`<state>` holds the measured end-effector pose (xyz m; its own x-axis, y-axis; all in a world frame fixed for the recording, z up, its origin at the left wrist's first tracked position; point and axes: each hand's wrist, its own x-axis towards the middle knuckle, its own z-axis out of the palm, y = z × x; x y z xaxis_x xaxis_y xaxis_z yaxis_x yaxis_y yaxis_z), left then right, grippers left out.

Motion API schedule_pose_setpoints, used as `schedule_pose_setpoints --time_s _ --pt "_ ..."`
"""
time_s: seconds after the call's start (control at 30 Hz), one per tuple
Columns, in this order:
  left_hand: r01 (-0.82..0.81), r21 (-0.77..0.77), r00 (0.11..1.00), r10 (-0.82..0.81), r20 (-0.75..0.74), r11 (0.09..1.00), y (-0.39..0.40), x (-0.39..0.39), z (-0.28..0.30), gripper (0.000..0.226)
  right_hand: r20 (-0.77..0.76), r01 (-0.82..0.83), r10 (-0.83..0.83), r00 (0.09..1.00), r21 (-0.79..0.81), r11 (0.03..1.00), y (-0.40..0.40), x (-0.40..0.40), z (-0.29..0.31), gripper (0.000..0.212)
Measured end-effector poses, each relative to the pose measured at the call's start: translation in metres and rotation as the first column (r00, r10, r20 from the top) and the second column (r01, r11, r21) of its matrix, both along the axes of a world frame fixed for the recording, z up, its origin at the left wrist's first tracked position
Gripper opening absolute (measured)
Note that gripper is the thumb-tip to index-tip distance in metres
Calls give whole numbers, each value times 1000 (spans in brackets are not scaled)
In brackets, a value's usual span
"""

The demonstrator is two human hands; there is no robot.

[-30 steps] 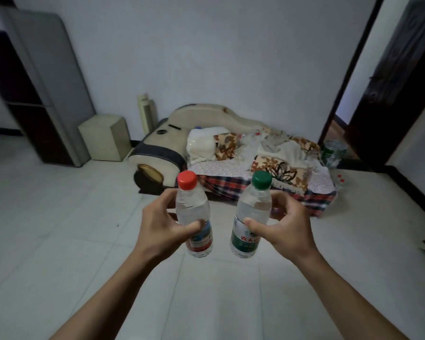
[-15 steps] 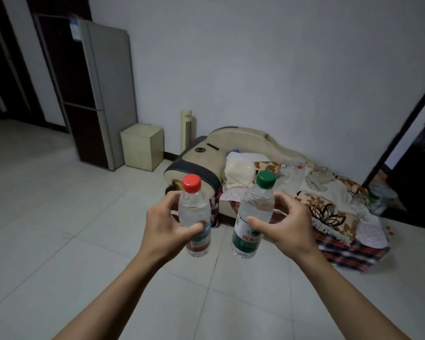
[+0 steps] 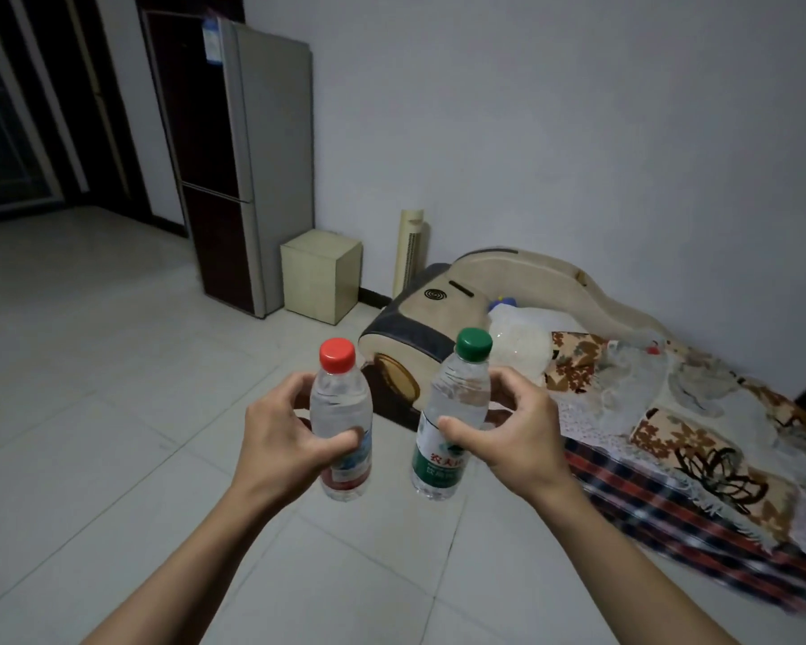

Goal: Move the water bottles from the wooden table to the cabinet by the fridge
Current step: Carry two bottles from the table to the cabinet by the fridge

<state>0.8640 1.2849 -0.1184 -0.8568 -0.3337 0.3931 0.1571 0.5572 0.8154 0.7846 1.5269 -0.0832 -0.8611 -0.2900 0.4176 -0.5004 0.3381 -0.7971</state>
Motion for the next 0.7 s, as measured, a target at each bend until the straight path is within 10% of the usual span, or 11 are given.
schedule_pose_setpoints --time_s 0.7 --pt "-261 79 965 262 -7 962 -174 -275 14 54 34 -95 96 995 -21 995 -190 -323 2 48"
